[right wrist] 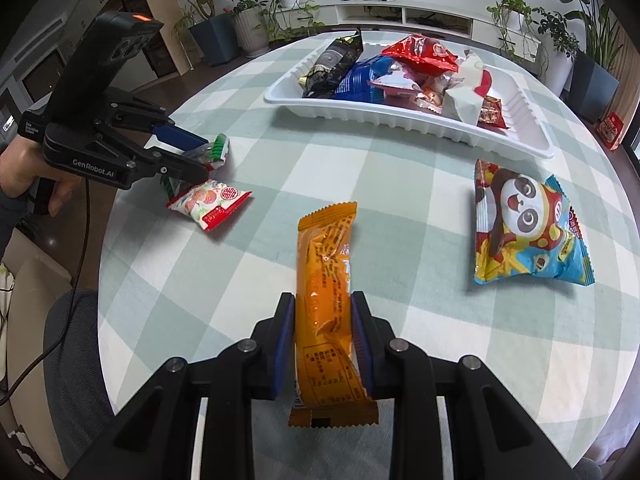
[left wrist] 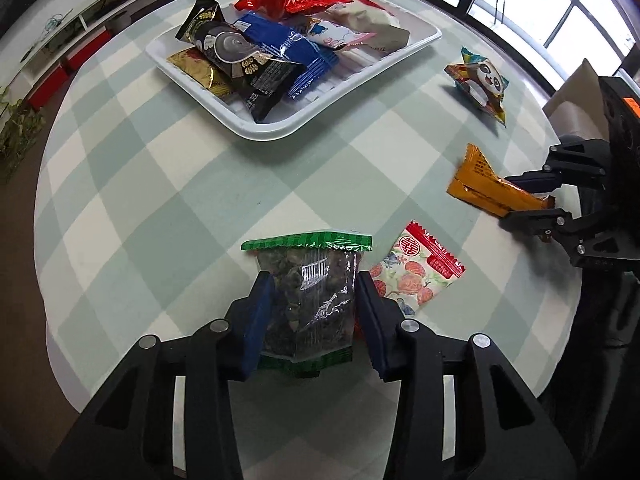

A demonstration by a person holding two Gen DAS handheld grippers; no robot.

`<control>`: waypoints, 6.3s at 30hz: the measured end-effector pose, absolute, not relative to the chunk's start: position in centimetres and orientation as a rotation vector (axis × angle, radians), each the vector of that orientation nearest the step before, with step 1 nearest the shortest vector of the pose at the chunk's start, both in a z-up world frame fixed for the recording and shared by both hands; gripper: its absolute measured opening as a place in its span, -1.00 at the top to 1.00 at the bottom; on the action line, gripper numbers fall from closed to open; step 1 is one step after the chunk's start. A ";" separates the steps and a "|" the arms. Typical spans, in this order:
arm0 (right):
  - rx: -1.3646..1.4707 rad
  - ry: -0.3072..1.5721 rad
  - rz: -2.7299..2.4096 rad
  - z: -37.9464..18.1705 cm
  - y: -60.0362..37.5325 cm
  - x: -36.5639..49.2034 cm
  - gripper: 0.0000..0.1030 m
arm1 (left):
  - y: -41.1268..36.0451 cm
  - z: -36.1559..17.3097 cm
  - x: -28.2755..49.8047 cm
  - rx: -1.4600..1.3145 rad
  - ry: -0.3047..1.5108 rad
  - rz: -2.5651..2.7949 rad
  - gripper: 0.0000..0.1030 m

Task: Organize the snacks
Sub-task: 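Grasp the green-topped nut bag with the left tool, then carry the nut bag and the orange bar over the tray with both tools, then open both tools to release the packets into the tray, then move both tools back toward the remaining snacks on the table, then grasp the red-white candy packet with the left tool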

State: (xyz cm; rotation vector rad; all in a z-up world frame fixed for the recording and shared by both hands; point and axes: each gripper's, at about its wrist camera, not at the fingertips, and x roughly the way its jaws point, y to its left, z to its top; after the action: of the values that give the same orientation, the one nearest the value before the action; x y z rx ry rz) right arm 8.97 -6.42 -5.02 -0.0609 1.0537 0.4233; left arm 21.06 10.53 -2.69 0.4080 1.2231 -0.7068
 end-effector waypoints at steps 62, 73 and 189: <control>0.345 0.816 0.338 5.6 -20.0 26.5 0.60 | 3.9 7.7 32.4 -0.232 0.855 -0.574 0.46; 0.360 0.931 0.262 -0.6 -19.6 30.4 0.60 | 3.5 2.0 35.8 -0.198 0.914 -0.511 0.46; 0.641 0.873 0.573 -5.3 -19.7 5.5 -0.92 | 5.1 -3.8 16.2 0.726 1.157 -0.974 -0.11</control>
State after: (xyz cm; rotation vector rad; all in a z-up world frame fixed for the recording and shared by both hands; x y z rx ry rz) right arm 5.49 -19.74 -5.35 0.6413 0.8725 0.5733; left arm 16.20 5.15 -3.77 0.7265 1.1571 -0.9738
